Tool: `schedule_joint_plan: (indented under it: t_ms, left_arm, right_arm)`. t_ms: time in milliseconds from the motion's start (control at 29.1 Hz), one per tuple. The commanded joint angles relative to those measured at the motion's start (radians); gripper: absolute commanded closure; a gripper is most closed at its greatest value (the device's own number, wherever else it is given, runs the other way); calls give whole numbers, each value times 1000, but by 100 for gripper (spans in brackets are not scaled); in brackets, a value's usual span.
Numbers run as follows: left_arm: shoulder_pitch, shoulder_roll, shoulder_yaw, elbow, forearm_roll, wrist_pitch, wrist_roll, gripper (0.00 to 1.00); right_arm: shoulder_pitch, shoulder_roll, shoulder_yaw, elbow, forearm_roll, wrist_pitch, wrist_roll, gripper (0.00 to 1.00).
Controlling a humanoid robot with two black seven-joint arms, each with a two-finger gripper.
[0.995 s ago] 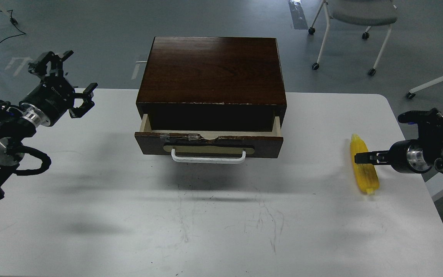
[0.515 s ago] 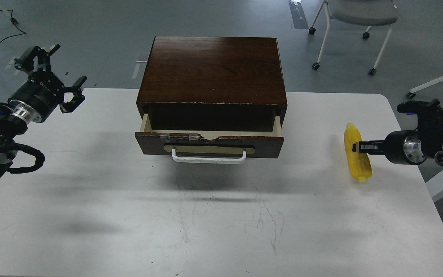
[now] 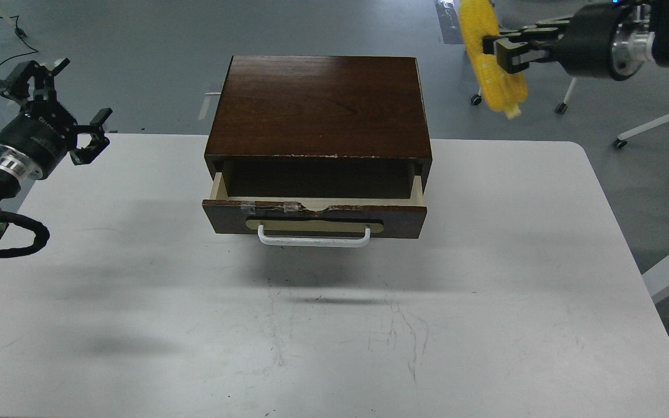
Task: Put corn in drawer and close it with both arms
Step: 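Lift the corn and carry it over the open drawer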
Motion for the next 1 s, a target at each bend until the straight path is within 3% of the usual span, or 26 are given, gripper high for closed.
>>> schedule_joint_plan:
  t_ms: [0,309,618,961]
  left_arm:
    - [-2,-1,1,0,-1,0,0,2]
    - [-1,5,0,3,-1,0,-10,2]
    - [-1,-3,-11,3,-4,0,-10,2]
    - [-1,-9,-13,4,-4,0,-28,2]
  right_arm:
    - [22,151,-2,50,-209,0,10,100]
    - [9,318,-43,133,-573,-2,76,100]
    - [19,404,-122,130,-681,-2,78,99]
    - [-11,436,-128,107,-681,-2,84,82]
